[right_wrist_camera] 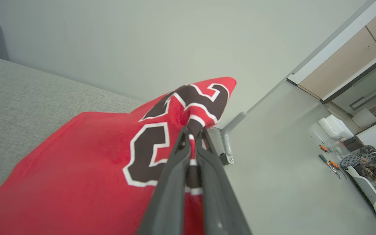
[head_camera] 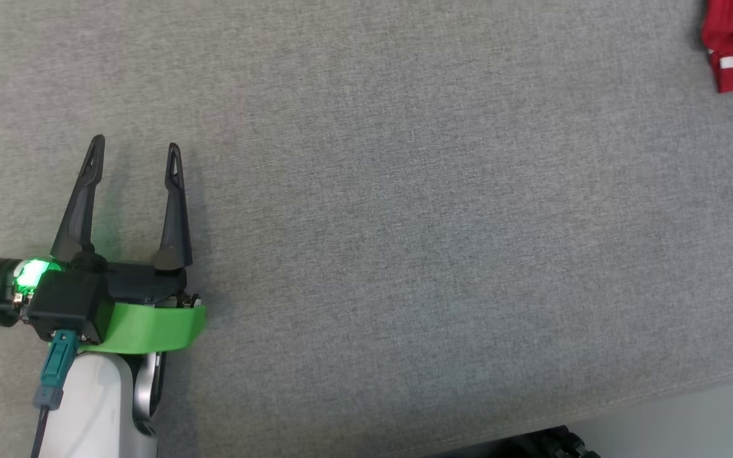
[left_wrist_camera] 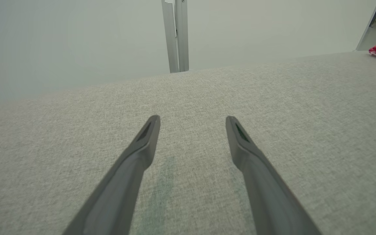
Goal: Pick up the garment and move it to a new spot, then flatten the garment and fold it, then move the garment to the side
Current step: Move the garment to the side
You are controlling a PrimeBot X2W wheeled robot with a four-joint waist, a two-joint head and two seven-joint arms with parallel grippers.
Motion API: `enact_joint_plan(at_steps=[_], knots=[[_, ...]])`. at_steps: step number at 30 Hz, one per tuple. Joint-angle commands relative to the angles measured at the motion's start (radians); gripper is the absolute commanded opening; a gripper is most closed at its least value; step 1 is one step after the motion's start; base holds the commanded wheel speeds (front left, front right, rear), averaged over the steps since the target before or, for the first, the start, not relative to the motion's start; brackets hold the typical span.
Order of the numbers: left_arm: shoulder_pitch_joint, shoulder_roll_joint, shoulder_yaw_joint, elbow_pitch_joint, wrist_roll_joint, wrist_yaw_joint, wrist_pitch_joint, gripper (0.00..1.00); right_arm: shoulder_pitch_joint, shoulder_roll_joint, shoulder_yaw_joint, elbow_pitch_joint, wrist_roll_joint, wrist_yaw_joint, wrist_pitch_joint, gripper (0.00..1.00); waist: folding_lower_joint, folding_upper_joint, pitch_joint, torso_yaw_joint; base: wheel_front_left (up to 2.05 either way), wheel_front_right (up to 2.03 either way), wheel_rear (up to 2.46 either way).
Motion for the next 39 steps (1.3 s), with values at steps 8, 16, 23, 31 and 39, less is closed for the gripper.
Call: enact_joint_plan(at_steps=[8,16,23,31,39], knots=[[0.027,0.027,-0.004,-0.067,0.018,0.010,-0.003,1.00,-0.129,-0.047,0.086,0.141,0.054,-0.002,0.051,0.00,-0.0001,-0.0001,0.055,-0.029,0.00,0.00,0.00],[0.031,0.036,0.000,-0.068,0.009,0.020,-0.001,1.00,-0.191,0.019,0.130,0.299,0.039,-0.002,0.006,1.00,-0.0001,-0.0001,0.061,-0.023,0.00,0.00,0.00],[0.036,0.038,0.014,-0.052,-0.007,0.030,-0.001,1.00,-0.233,0.057,0.159,0.319,0.016,-0.002,-0.045,1.00,-0.0001,-0.0001,0.012,-0.027,0.00,0.00,0.00],[0.067,0.015,0.032,0.000,-0.042,0.037,-0.002,1.00,-0.181,0.130,0.101,0.167,-0.004,-0.002,-0.053,1.00,-0.0001,-0.0001,-0.113,-0.006,0.00,0.00,0.00],[0.137,-0.014,0.067,0.033,-0.072,0.041,-0.002,1.00,0.042,0.246,-0.041,-0.090,-0.113,-0.002,-0.054,1.00,-0.0001,-0.0001,-0.255,0.046,0.00,0.00,0.00]])
